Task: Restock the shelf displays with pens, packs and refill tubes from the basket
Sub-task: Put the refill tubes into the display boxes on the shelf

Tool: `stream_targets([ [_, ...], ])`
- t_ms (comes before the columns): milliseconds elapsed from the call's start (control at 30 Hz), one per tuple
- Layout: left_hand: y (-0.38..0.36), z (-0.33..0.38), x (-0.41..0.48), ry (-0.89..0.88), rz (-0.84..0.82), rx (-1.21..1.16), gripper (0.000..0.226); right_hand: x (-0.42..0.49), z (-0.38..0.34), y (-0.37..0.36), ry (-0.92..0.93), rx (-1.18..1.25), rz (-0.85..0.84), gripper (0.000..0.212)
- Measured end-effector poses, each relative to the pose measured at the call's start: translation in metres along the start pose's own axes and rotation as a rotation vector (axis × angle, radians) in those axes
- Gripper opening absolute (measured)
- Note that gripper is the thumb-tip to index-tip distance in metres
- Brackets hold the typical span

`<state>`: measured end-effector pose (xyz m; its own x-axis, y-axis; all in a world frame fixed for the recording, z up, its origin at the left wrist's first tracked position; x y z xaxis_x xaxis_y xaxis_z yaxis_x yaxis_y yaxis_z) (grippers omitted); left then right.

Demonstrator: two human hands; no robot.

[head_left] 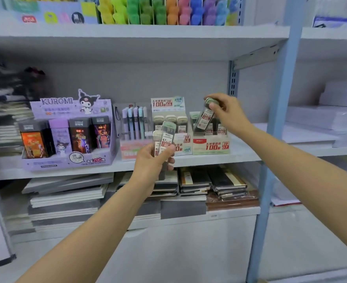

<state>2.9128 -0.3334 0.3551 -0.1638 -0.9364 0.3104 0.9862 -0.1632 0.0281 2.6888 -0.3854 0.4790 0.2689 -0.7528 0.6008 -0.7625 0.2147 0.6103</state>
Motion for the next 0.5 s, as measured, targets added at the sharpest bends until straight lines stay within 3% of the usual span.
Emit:
stream_targets([
  [233, -0.004, -0.012, 0.012, 0.017, -0.035, -0.036, 0.024, 0.008, 0.013, -0.037, 0.001, -0.170, -0.287, 0.030],
  [400, -0.011, -0.012, 0.016, 0.009, -0.068, -0.059, 0.026, 0.001, 0.023, -0.038, -0.020, -0.070, -0.129, 0.027],
  [500, -0.016, -0.013, 0.017, 0.024, -0.085, -0.072, 0.025, 0.001, 0.022, -0.033, -0.008, -0.179, -0.041, 0.031],
])
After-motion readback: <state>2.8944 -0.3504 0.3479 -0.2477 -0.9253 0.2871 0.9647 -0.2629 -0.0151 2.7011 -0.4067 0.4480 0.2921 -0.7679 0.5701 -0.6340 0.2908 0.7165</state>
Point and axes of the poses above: each hand's wrist, its own x-axis towards the middle knuckle, its own y-axis out of the back of the hand, z = x × y, the point moved 8 cm from there along x, towards the middle knuckle, and after that the axes turned 15 degrees about -z, right-handed, at the moved point
